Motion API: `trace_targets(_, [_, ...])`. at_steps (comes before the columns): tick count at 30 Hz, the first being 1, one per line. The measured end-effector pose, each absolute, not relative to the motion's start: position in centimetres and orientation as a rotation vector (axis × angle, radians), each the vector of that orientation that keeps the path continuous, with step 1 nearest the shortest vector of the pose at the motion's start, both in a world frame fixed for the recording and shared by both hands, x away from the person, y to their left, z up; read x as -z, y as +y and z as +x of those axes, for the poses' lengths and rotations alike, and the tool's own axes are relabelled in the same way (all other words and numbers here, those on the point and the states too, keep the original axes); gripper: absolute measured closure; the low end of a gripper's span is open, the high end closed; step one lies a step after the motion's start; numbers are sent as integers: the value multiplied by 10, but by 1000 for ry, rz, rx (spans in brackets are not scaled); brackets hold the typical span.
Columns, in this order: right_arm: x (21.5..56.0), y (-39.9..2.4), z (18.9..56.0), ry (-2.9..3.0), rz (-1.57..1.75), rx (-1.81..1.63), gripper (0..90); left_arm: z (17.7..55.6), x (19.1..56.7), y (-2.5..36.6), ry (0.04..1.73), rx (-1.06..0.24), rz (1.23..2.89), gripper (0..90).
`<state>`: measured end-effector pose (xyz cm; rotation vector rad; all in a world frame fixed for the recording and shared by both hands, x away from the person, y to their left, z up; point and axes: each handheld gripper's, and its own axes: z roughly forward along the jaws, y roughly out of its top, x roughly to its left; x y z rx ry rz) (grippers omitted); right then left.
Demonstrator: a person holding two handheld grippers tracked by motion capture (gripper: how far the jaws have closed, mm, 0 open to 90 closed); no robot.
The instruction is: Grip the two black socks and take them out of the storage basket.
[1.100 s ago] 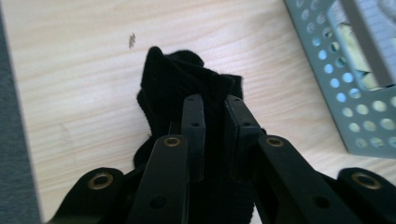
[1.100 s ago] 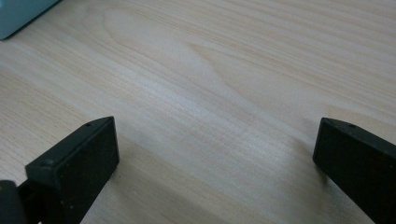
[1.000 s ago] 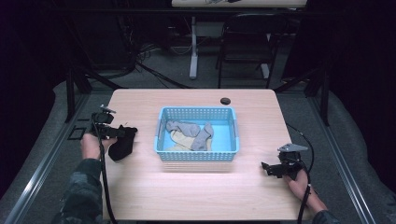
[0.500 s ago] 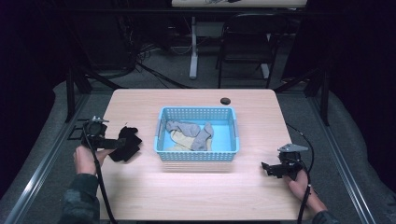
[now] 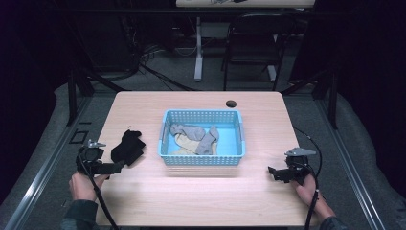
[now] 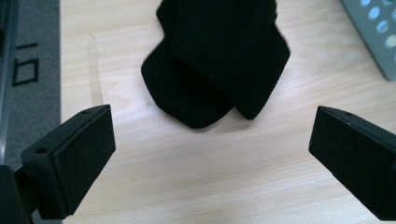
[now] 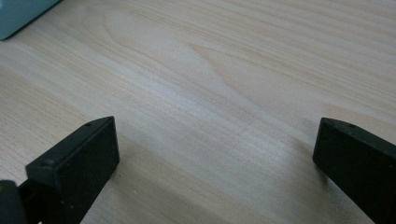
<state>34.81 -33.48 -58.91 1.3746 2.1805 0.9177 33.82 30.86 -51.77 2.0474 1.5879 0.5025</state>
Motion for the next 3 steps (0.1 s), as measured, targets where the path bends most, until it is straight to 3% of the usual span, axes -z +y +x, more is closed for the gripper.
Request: trace_targets(3, [589, -335, 348, 2186, 1368, -914, 0, 340, 523, 309, 1600, -483, 2045, 1])
